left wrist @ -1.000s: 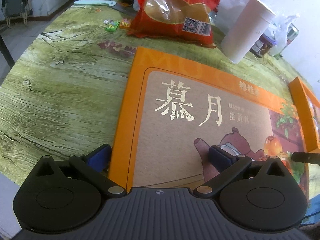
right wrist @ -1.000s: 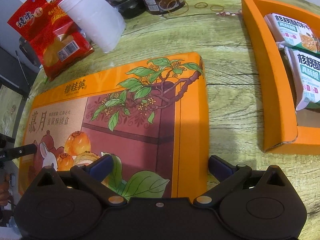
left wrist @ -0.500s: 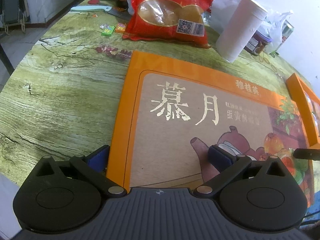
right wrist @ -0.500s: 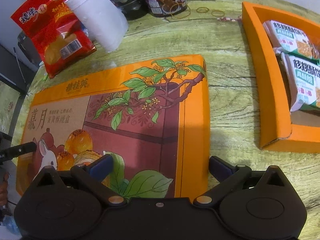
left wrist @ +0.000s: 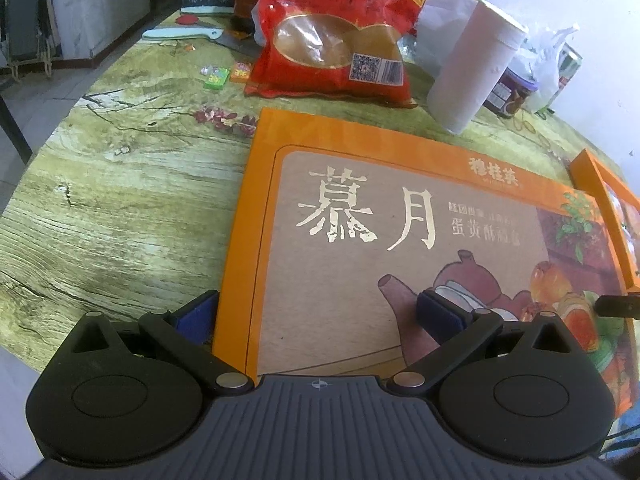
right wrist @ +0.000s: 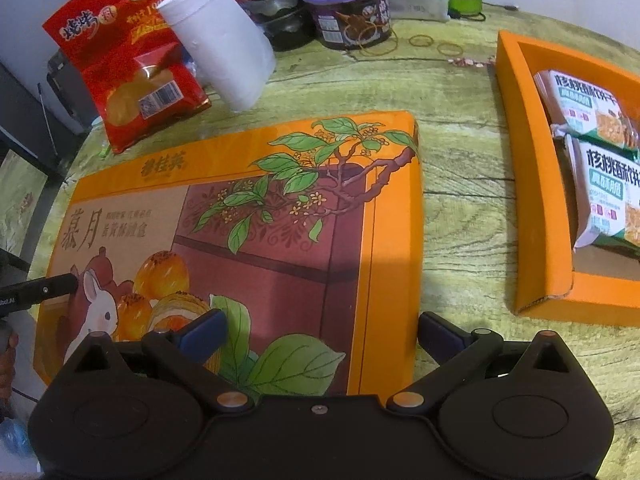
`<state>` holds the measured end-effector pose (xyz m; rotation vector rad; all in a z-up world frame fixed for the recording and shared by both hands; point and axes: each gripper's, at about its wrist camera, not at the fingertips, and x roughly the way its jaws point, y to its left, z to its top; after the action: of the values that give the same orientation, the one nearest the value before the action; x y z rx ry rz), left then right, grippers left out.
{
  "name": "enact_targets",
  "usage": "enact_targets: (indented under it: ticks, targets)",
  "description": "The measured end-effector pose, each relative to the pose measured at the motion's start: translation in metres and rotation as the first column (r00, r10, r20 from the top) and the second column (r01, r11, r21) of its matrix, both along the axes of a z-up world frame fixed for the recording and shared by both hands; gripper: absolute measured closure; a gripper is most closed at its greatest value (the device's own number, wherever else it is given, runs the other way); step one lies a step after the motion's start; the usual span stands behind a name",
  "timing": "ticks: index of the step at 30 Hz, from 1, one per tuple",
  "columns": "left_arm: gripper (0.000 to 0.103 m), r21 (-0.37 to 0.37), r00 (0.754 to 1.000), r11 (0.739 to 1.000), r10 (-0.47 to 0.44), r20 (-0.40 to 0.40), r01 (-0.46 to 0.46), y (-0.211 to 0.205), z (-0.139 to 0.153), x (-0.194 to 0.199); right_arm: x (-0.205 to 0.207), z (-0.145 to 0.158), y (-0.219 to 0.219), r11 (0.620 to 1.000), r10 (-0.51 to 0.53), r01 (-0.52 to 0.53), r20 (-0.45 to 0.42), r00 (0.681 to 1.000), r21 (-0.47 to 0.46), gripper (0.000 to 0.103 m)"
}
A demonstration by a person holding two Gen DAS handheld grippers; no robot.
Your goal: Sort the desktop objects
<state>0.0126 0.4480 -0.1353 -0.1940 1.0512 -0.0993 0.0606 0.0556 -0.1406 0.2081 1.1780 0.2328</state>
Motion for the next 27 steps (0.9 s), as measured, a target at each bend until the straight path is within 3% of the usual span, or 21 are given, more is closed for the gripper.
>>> enact_targets:
  ticks: [27]
  targets:
    - [0.0, 0.017, 1.0, 1.0, 0.003, 0.023, -0.003, -0.004, 0.017, 0.013, 0.007, 0.018, 0.001, 1.0, 0.018, -0.018, 0.059, 0.998, -0.003, 0.001]
